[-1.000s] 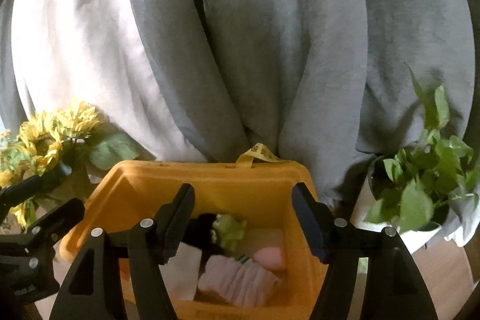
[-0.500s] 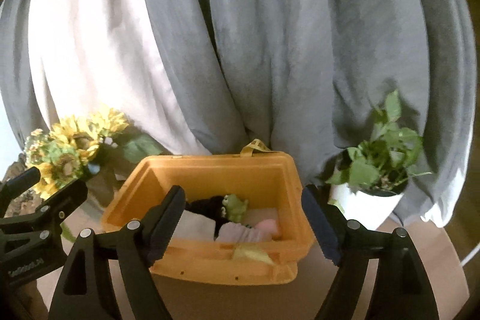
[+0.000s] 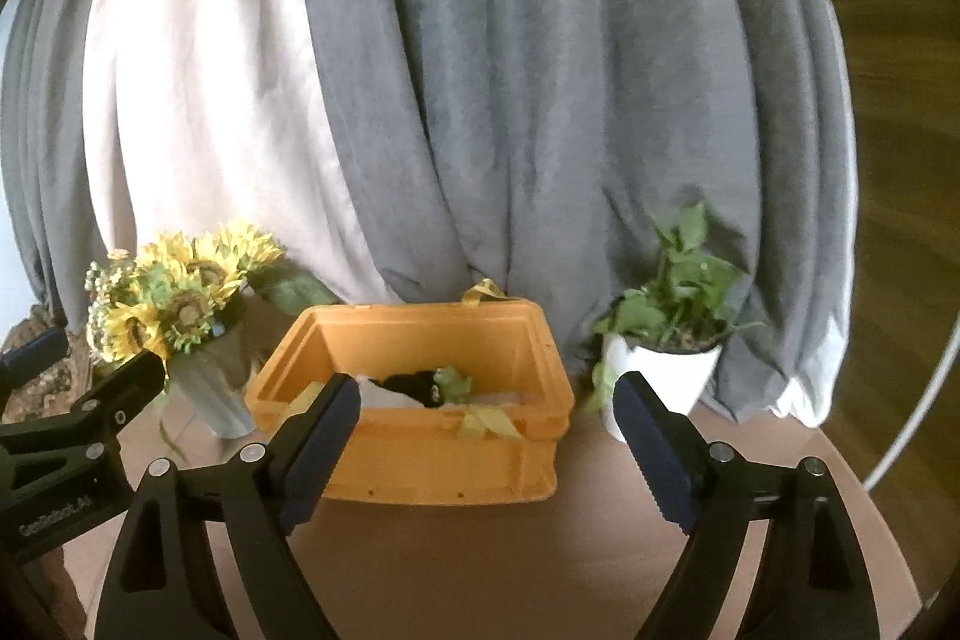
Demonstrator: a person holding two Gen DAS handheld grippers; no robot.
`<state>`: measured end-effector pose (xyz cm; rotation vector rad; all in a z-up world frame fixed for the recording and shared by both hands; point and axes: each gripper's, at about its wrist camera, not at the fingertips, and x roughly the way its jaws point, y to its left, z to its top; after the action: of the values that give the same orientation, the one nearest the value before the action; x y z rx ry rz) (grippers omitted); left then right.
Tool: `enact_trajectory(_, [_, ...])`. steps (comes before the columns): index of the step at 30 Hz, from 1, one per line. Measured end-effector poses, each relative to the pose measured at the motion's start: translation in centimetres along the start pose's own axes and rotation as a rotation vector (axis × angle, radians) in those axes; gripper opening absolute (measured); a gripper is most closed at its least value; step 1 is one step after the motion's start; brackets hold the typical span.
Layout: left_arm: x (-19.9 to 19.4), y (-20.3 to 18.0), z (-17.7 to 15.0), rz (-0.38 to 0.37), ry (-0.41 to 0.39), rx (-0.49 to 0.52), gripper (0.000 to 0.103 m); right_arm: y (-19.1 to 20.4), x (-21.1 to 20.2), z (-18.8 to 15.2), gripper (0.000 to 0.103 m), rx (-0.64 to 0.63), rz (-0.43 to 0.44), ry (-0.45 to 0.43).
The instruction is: Organize soft objects
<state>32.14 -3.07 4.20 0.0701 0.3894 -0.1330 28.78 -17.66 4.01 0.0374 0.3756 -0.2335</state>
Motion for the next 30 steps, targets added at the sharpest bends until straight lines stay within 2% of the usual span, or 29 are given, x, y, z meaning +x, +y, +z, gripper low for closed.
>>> enact_trajectory(10, [-6.0,-0.4,-1.2,-0.022,-0.036,0.001,0.103,-0.8,-6.2,-1.6,0.088,0.026,-0.017,-0.031])
enact_trajectory(30, [-17.8,-0.4,-6.0,0.016,-0.032,-0.022,0.103,-1.6,-17.6,-6.0,0.090,0.002,0.011,-0.057])
